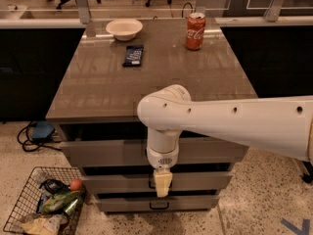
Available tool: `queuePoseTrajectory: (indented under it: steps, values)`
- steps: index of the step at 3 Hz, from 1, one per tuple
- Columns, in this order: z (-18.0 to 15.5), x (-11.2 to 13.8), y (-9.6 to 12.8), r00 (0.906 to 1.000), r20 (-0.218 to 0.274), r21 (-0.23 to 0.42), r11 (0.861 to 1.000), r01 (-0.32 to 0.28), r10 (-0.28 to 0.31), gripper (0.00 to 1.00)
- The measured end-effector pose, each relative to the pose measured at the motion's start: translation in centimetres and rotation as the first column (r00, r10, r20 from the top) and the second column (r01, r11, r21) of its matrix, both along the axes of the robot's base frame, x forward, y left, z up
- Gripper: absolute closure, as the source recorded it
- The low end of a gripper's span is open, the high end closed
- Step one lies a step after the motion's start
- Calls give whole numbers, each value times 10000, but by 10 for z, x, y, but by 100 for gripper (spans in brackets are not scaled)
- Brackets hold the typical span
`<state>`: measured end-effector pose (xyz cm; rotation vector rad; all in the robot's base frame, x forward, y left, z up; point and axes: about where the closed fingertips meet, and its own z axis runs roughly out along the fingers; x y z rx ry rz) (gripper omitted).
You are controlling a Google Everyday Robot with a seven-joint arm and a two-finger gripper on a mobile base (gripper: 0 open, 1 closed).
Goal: Open top drawer
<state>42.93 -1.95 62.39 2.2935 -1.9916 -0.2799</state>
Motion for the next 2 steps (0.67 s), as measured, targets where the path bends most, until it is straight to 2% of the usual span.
queuePoseTrajectory:
  steps: [2]
  values:
    - [3,0,0,10000,-4,-2,10000,0,0,85]
